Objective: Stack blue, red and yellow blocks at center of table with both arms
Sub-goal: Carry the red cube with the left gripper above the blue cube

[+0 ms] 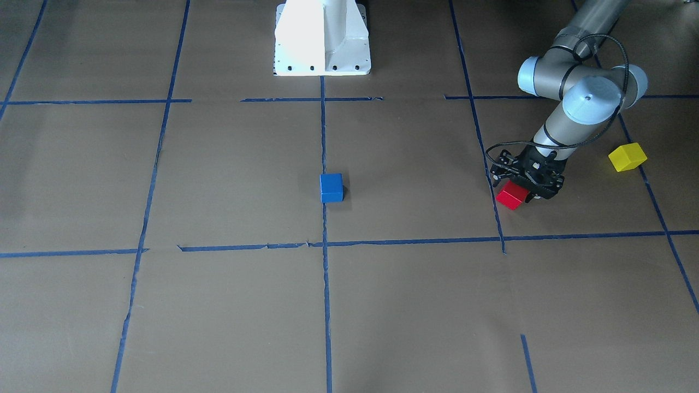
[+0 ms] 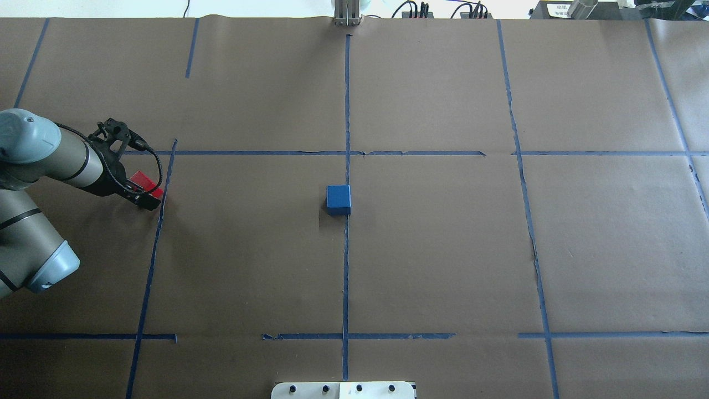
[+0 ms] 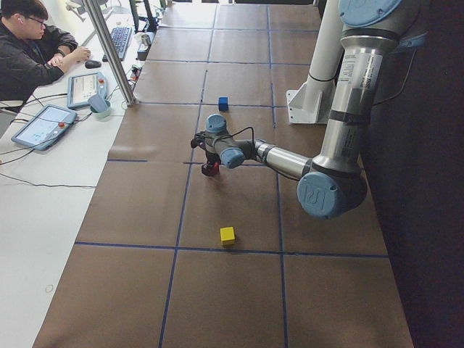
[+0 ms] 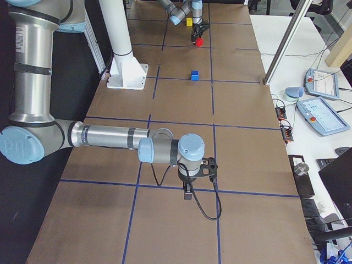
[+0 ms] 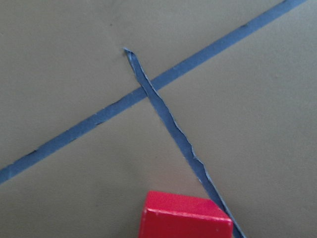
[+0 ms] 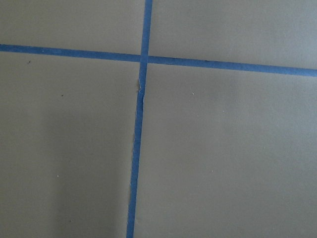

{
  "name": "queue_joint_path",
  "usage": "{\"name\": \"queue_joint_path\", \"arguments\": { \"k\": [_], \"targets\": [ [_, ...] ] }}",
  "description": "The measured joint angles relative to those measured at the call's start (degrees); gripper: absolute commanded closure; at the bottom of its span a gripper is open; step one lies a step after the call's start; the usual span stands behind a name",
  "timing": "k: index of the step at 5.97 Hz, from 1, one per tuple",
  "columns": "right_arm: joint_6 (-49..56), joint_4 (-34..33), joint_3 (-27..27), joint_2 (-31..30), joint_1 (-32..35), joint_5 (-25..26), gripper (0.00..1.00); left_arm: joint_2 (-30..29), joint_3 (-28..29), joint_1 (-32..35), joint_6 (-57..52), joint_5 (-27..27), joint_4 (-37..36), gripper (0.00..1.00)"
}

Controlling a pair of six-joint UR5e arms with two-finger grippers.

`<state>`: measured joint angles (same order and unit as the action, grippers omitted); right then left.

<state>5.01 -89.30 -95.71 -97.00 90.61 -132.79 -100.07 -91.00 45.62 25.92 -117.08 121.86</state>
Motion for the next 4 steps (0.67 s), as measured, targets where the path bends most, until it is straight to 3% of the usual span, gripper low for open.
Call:
{"name": "queue_joint_path", "arguments": {
  "k": [3, 4],
  "targets": [
    [0.0, 0.0, -0.01, -0.11, 0.0, -0.04, 0.0, -0.55, -2.26, -0.1, 2.49, -0.05, -0.37, 0.84],
    [0.01, 0.0, -0.06, -0.12, 0.0, -0.08, 0.0, -2.54, -3.0, -0.21, 9.76, -0.07, -1.36, 0.84]
  ]
}}
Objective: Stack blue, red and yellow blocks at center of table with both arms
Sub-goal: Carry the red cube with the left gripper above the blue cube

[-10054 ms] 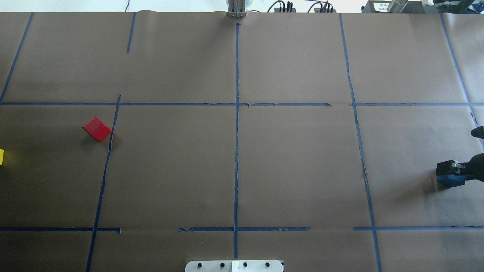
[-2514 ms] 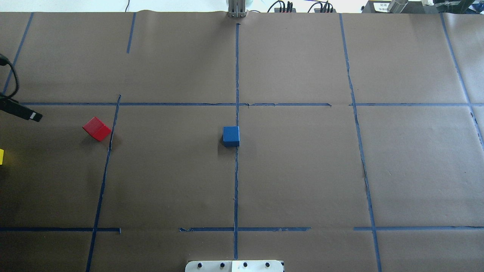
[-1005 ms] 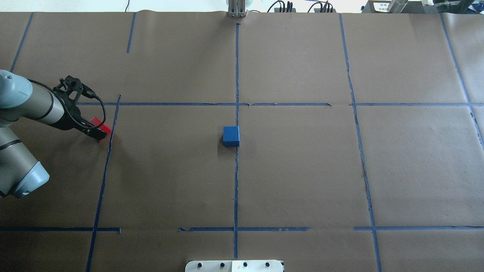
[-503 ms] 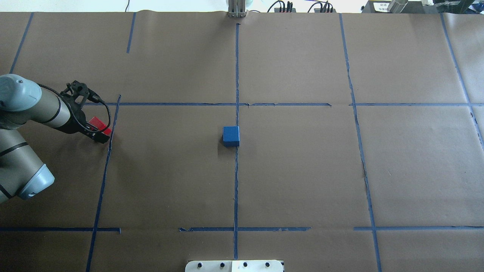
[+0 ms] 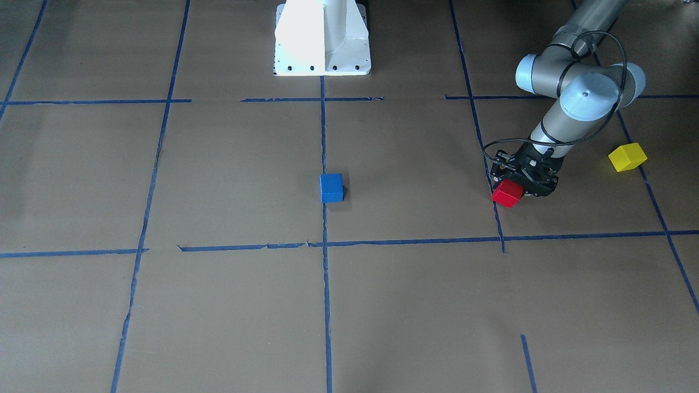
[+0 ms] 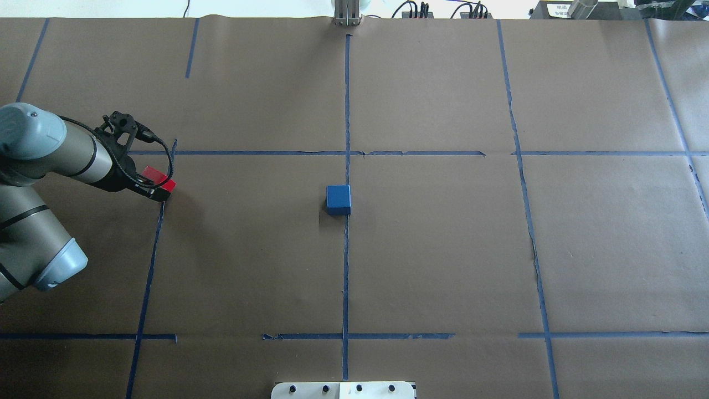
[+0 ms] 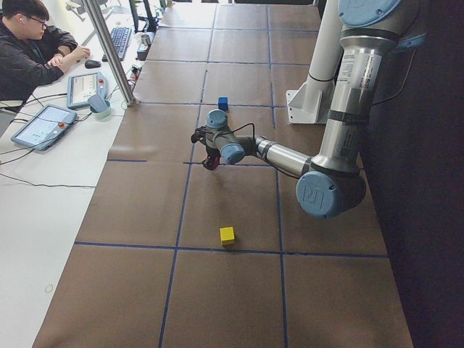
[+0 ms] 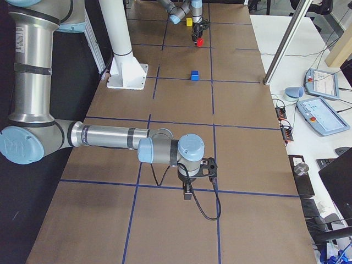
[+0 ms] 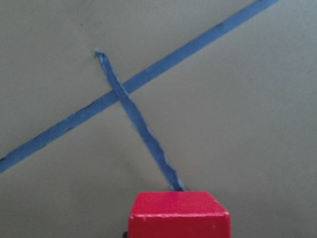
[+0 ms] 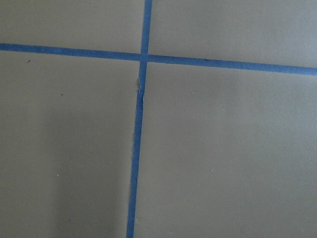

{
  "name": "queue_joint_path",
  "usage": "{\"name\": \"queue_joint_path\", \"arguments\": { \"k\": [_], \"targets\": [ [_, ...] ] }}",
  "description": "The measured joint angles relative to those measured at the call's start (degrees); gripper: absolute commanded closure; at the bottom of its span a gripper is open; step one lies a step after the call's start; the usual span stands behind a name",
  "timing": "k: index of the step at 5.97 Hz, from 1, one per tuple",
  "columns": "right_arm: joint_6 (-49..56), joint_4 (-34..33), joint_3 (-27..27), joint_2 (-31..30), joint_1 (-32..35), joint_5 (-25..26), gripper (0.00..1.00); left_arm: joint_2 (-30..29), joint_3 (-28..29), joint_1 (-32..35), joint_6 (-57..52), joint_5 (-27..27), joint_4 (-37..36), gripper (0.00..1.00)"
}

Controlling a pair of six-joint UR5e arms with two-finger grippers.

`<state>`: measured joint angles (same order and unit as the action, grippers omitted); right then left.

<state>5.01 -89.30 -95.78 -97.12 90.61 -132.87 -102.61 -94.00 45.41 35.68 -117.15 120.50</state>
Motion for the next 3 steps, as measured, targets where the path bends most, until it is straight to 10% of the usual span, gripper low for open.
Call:
{"name": "queue_joint_path", "arguments": {
  "k": [3],
  "targets": [
    [0.0, 0.0, -0.03, -0.1, 0.0, 0.0, 0.0, -12.78, -0.59, -5.46, 22.29, 2.45, -12.26, 0.84]
  ]
}}
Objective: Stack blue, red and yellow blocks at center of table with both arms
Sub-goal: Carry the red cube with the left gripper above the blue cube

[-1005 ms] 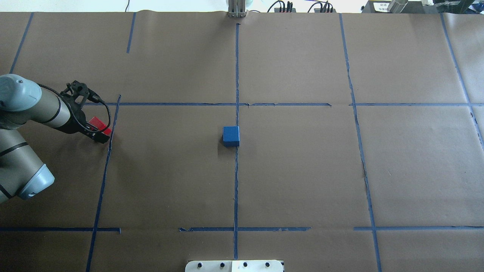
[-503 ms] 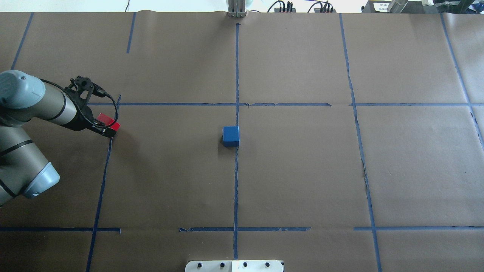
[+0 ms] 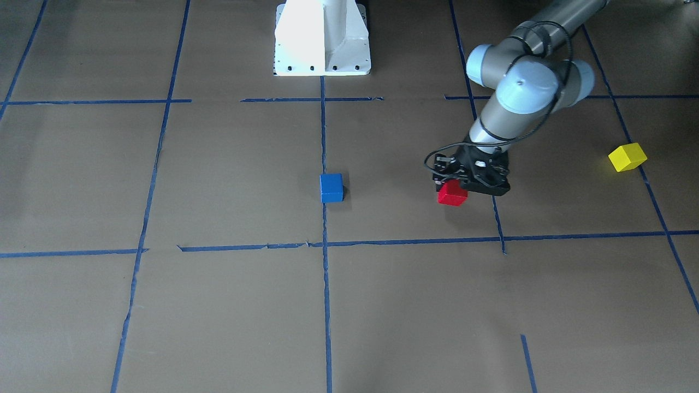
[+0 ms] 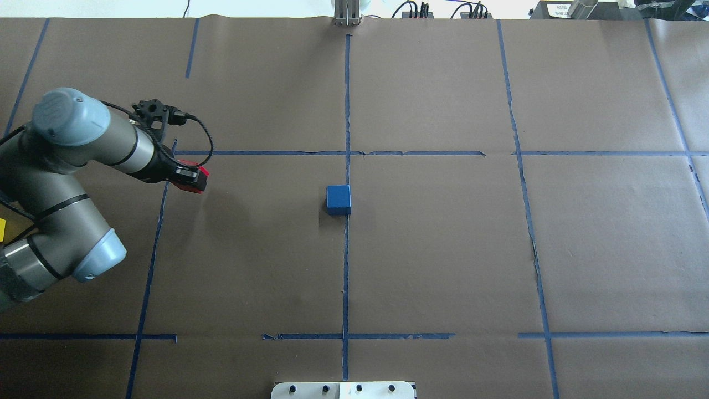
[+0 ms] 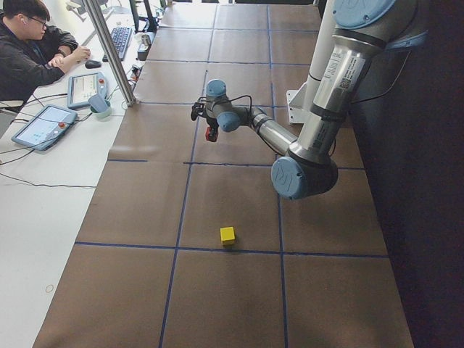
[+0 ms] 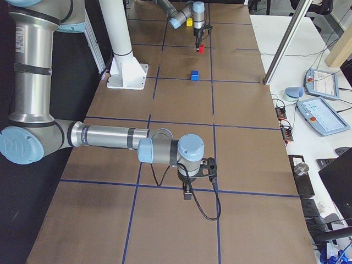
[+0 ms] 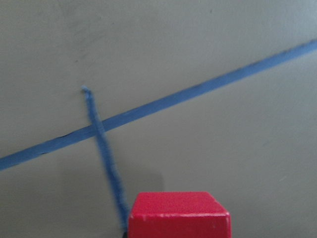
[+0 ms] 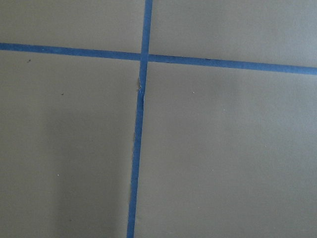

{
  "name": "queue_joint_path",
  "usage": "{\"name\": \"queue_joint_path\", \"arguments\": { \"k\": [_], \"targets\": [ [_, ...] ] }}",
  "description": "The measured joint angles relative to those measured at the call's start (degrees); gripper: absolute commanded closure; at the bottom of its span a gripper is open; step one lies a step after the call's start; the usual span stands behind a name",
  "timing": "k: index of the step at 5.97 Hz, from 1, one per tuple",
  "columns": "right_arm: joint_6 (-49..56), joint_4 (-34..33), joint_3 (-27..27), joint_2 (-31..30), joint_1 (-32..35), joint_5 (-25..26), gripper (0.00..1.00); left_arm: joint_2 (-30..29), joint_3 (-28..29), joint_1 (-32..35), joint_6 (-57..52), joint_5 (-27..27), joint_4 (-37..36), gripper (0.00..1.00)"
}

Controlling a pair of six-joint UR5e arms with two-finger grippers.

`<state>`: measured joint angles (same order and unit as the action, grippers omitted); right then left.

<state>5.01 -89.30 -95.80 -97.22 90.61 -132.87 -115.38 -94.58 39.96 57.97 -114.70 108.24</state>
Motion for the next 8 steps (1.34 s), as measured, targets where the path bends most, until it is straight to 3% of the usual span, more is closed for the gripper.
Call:
{"name": "queue_joint_path", "arguments": {
  "k": [3, 6, 8],
  "targets": [
    [-0.02, 0.0, 0.0, -0.07, 0.0, 0.06, 0.0, -15.81, 0.6, -9.25, 11.98, 7.88, -17.5, 0.84],
    [-0.03, 0.0, 0.02, -0.08, 0.0, 0.07, 0.0, -27.05, 10.67, -12.63, 15.22, 11.3, -20.48, 0.83],
    [-0.11, 0.0, 0.07, -0.08, 0.0, 0.07, 0.0, -28.3, 12.52, -12.3, 14.89, 11.35, -20.51, 0.83]
  ]
}}
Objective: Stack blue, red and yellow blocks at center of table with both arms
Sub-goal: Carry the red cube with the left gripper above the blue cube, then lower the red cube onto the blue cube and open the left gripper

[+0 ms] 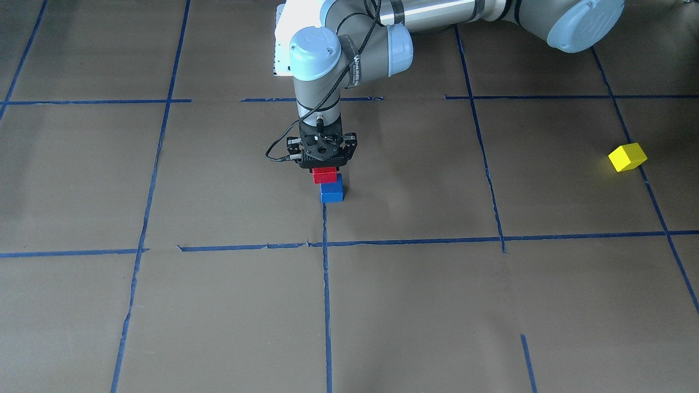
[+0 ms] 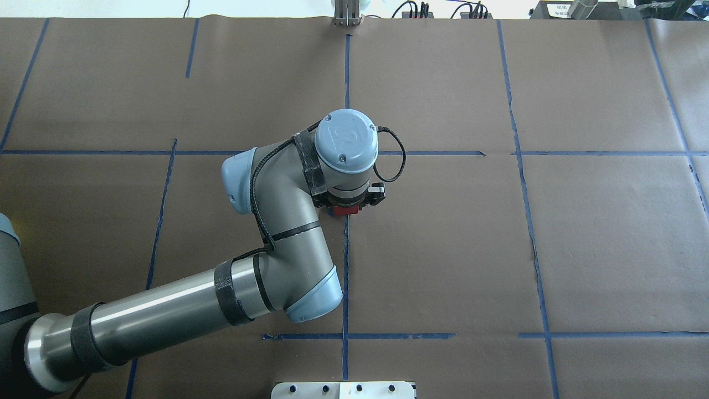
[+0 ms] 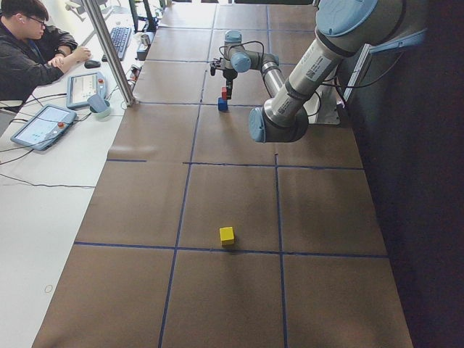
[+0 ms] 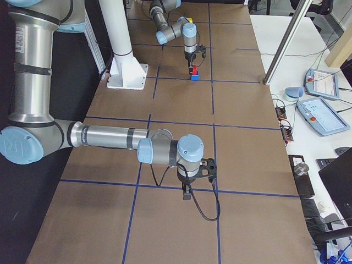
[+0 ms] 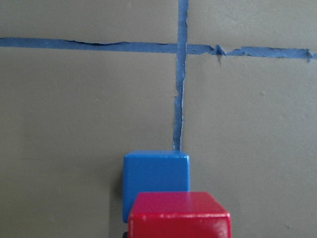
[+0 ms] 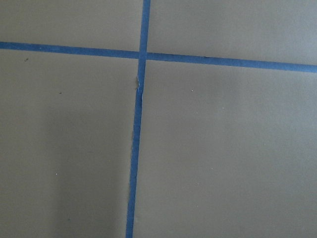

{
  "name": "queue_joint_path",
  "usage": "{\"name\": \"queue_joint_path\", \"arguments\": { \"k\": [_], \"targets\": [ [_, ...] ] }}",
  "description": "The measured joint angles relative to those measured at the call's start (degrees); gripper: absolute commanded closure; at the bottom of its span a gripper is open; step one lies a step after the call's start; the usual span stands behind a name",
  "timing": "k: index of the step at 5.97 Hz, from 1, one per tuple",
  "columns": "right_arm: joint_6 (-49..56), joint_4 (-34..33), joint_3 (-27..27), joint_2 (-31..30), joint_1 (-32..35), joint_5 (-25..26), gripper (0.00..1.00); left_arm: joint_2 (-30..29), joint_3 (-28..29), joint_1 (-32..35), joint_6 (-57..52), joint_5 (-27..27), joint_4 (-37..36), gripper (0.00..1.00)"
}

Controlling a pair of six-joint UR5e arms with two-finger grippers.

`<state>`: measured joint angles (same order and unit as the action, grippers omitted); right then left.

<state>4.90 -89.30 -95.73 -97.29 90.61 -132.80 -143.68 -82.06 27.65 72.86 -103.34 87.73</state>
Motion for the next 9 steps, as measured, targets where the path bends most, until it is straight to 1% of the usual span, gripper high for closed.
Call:
{"name": "queue_joint_path", "arguments": {
  "k": [2, 3, 4, 5, 7, 9],
  "targets": [
    [0.0, 0.06, -0.06, 0.0, 0.0, 0.0, 0.0, 0.08, 0.2, 0.95, -0.38, -0.11, 0.13, 0.83],
    [0.01, 0.08, -0.06, 0.0, 0.0, 0.0, 0.0, 0.16, 0.26, 1.31, -0.42, -0.16, 0.32, 0.8],
    [0.04, 0.09, -0.07, 0.0, 0.0, 0.0, 0.0, 0.27, 0.3, 1.49, -0.46, -0.18, 0.48, 0.7],
    [0.09, 0.09, -0.07, 0.0, 0.0, 0.0, 0.0, 0.37, 0.35, 1.54, -0.53, -0.22, 0.59, 0.67],
    [0.11, 0.09, -0.01, 0.0, 0.0, 0.07, 0.0, 0.61, 0.38, 1.47, -0.6, -0.37, 0.71, 0.53],
    [0.11, 0.09, 0.01, 0.0, 0.0, 0.08, 0.0, 0.9, 0.33, 1.4, -1.34, -0.38, 0.77, 0.48]
  ]
}}
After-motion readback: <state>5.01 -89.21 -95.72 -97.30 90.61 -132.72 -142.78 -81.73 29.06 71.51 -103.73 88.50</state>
